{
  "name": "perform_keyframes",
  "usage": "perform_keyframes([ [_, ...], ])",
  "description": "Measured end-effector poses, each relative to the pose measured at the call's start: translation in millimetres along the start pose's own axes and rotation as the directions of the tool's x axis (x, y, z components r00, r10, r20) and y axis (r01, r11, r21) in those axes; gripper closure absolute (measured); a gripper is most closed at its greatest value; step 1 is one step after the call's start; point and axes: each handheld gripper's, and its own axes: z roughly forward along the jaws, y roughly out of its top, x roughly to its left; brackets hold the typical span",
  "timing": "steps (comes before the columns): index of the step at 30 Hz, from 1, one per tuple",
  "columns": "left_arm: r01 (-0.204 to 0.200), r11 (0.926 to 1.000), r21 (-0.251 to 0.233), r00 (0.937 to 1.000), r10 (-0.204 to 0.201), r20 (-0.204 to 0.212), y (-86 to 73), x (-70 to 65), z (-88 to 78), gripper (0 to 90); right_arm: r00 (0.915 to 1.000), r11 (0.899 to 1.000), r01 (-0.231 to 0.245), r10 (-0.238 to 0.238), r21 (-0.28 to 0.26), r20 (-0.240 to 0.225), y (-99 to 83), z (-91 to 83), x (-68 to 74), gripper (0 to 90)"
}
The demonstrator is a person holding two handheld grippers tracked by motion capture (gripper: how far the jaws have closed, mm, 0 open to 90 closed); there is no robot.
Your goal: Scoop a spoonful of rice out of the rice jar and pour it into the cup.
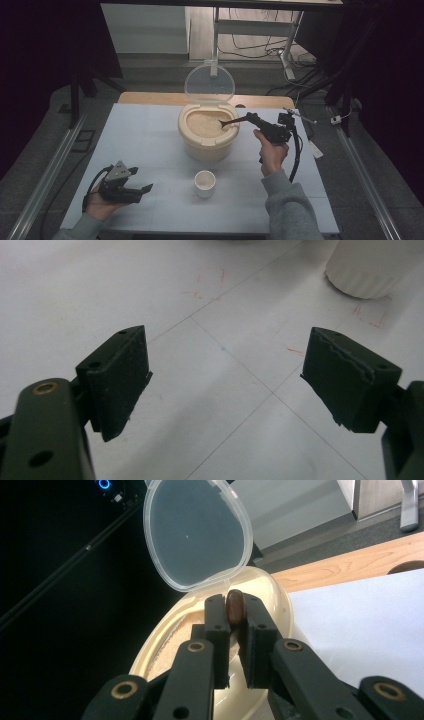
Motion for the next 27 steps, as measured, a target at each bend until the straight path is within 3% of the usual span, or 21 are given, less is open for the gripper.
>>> perform_keyframes([
  [2, 0.000, 1.0000, 0.000, 1.0000, 0.000, 0.000, 0.0, 0.0, 0.0, 18.7, 0.9999, 1.000, -0.013, 0.013, -0.003, 0.000, 0.6, -0.6, -0.7, 83.4],
  [7, -0.001, 1.0000, -0.001, 1.0000, 0.001, 0.000, 0.2, -0.1, 0.1, 18.7, 0.9950, 0.995, -0.099, 0.099, 0.004, -0.007, 3.4, -2.8, -5.8, 83.3],
  [14, -0.003, 1.0000, -0.001, 1.0000, 0.003, -0.001, 0.4, -0.3, 0.2, 18.7, 0.9878, 0.988, -0.152, 0.152, -0.004, -0.035, 8.5, -7.5, -7.2, 83.3],
  [15, -0.003, 1.0000, -0.001, 1.0000, 0.003, -0.001, 0.4, -0.4, 0.1, 18.8, 0.9812, 0.982, -0.188, 0.188, -0.002, -0.044, 9.1, -7.6, -9.3, 83.3],
  [27, -0.007, 1.0000, 0.002, 1.0000, 0.007, -0.005, 0.4, -0.9, 0.7, 18.8, 0.9578, 0.961, -0.278, 0.278, 0.002, -0.074, 6.5, -8.0, -20.6, 83.3],
])
